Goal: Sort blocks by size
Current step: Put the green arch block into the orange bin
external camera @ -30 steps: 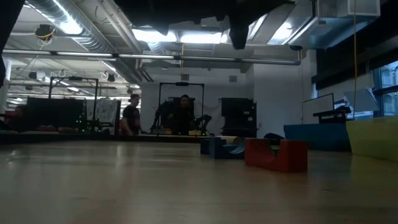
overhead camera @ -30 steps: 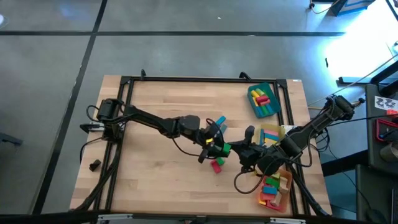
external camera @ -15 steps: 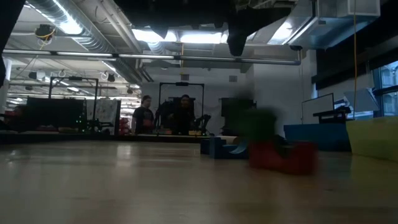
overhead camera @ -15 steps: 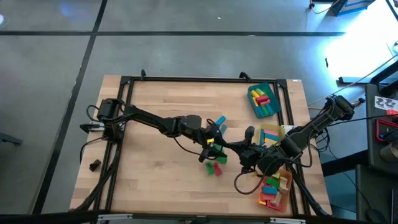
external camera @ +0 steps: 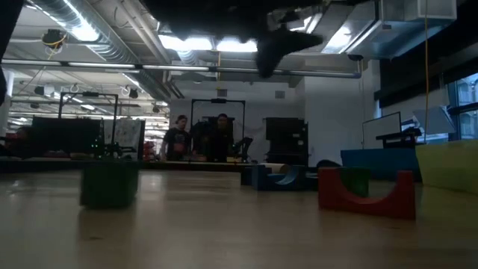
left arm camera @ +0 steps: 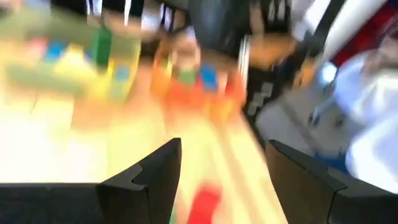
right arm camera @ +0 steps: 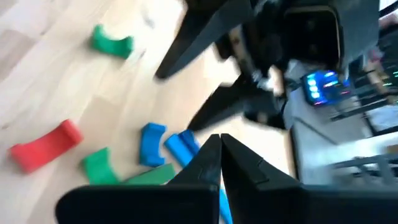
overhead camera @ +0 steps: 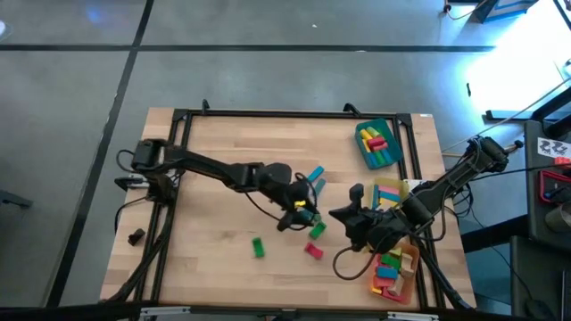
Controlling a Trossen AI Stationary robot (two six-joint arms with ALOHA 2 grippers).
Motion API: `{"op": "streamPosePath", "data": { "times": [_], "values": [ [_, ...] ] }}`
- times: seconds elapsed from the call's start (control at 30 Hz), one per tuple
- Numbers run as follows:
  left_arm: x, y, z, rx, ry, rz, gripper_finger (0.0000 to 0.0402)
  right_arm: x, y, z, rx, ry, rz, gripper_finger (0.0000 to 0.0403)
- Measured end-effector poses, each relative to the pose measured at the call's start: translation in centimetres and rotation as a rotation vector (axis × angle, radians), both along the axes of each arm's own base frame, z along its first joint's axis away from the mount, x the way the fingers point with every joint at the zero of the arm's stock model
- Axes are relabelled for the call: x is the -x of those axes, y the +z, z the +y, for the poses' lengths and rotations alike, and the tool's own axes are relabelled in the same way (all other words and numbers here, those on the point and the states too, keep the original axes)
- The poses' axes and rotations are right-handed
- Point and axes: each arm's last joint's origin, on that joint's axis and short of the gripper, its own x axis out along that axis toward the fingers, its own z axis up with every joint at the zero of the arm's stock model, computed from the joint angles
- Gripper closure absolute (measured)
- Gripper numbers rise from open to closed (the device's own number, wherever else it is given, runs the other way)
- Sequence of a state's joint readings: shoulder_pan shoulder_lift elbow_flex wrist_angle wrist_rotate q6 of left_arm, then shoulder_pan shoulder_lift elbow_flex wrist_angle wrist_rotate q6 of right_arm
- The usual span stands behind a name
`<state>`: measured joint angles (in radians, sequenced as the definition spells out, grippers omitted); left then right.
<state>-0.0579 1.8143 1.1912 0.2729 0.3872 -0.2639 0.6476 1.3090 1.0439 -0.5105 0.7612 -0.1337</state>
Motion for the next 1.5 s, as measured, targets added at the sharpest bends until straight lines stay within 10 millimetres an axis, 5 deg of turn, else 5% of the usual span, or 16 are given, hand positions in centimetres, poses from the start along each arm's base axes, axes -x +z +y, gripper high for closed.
{"op": "streamPosePath", "data": {
  "times": [0.27,0.53,0.77,1.17,1.5],
  "values": [
    [5.3,-0.6,-1.2,-0.262,-0.171,0.422,0.0183,0.5,-0.7,0.0,-0.108,0.034,0.108,0.0389],
    [8.0,-2.6,-3.3,-0.407,-0.205,0.719,0.0183,0.5,-0.8,0.1,-0.219,0.007,0.119,0.0388],
    [8.5,-2.8,-4.9,-0.413,-0.102,0.786,0.0183,0.0,-0.9,-0.7,-0.344,-0.062,0.128,0.0383],
    [9.3,-4.7,-6.5,-0.376,-0.009,0.827,0.0183,-0.9,-0.9,-2.2,-0.392,-0.125,0.125,0.029],
    [9.5,-5.8,-7.2,-0.425,0.026,0.772,0.0183,-0.9,-0.9,-2.2,-0.392,-0.122,0.126,0.0283]
  ]
}}
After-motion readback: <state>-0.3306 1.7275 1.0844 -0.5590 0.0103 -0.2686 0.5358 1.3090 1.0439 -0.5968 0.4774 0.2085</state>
